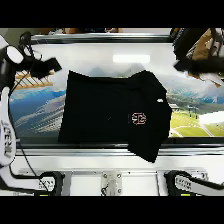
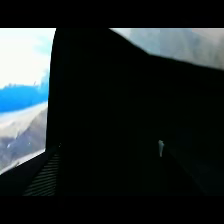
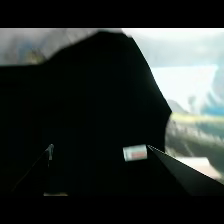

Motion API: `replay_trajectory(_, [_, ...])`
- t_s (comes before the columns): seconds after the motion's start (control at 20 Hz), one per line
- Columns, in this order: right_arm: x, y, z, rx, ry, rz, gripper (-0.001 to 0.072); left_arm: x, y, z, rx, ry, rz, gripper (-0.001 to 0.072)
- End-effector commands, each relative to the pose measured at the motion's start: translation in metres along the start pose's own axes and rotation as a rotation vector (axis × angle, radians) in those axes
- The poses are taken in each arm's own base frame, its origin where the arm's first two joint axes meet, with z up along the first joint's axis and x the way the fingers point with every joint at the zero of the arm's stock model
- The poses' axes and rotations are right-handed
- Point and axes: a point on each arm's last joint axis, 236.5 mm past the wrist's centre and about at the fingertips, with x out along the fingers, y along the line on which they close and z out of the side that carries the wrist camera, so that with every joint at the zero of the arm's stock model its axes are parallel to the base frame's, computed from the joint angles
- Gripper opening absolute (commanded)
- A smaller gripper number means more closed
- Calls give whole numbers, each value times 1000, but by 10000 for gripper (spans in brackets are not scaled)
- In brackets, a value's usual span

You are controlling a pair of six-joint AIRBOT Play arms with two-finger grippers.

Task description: Fold the clothes and pants, and hang the long-sleeved shirts on hangers.

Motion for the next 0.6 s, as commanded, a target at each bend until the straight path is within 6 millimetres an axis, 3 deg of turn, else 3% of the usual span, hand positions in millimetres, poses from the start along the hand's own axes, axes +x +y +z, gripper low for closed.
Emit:
replay_trajectory(0.0, [-15, -54, -145, 233, 272, -95, 652, 0, 27, -99, -8, 168, 70, 660])
replay_trajectory(0.05, [-15, -65, -188, 324, 330, -113, 652, 3, 32, -132, -13, 228, 78, 660])
replay_trajectory(0.15, [-12, -74, -256, 445, 426, -129, 652, 6, 28, -191, -40, 326, 47, 660])
replay_trajectory(0.25, [-6, -74, -301, 511, 505, -129, 652, 7, 21, -222, -71, 343, 5, 661])
replay_trajectory(0.35, [4, -71, -318, 548, 508, -122, 652, 6, 13, -236, -113, 318, -41, 660])
replay_trajectory(0.55, [24, -67, -314, 636, 442, -87, 652, -1, 15, -246, -128, 239, -58, 660])
